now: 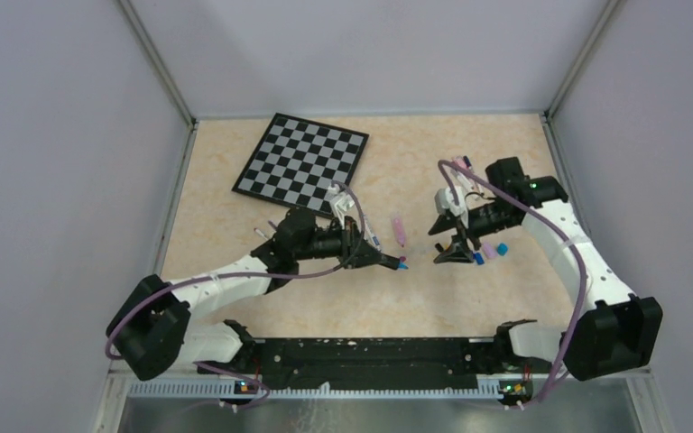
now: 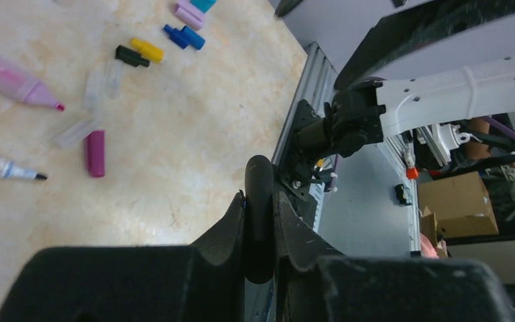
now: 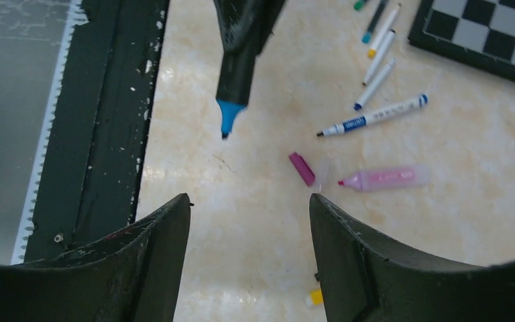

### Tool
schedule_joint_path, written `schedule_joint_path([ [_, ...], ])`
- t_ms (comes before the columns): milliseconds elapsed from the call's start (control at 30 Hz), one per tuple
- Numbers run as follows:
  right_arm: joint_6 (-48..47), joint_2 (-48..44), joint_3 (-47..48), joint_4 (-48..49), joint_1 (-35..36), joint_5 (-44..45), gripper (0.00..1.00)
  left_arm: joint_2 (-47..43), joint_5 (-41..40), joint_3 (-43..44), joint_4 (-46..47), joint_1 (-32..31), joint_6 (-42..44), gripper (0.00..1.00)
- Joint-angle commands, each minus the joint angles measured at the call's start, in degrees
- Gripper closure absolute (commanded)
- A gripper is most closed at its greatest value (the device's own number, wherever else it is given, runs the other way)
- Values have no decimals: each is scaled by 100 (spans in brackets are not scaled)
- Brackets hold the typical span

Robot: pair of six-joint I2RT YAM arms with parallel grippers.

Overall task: Open the pen caps
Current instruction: Place the pen cap at the center of the board, then place the pen at the center of the board.

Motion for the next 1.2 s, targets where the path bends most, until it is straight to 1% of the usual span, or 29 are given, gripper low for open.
schedule_joint_path([
  [0, 369, -165, -59, 804, 806, -179, 36, 463, 499, 607, 134, -196, 30, 100],
  [67, 628, -184, -75, 1022, 941, 62, 36, 656, 530, 657, 491, -243, -212, 100],
  [167, 1152, -273, -178, 1458, 1197, 488, 35, 933, 530, 648, 1122, -258, -791, 100],
  [400, 1700, -334, -467, 1821, 1586, 675, 35, 1502, 367, 685, 2092, -298, -1764, 100],
  [567, 1955, -328, -581, 2012, 1769, 799, 35, 1668, 159, 655, 2277, -389, -2110, 100],
  [700, 2124, -294, -642, 2191, 1910, 1105, 36, 1713, -34, 584, 2414, -458, -2306, 100],
  [800, 2169, -275, -675, 2259, 2002, 1262, 39, 1732, -250, 427, 2567, -483, -2589, 100],
  [933, 2195, -210, -668, 2300, 2126, 1366, 46, 1830, -517, 185, 3079, -511, -3019, 100],
  [1167, 2309, -70, -603, 2386, 2350, 1624, 61, 2023, -692, 22, 3523, -566, -3458, 100],
])
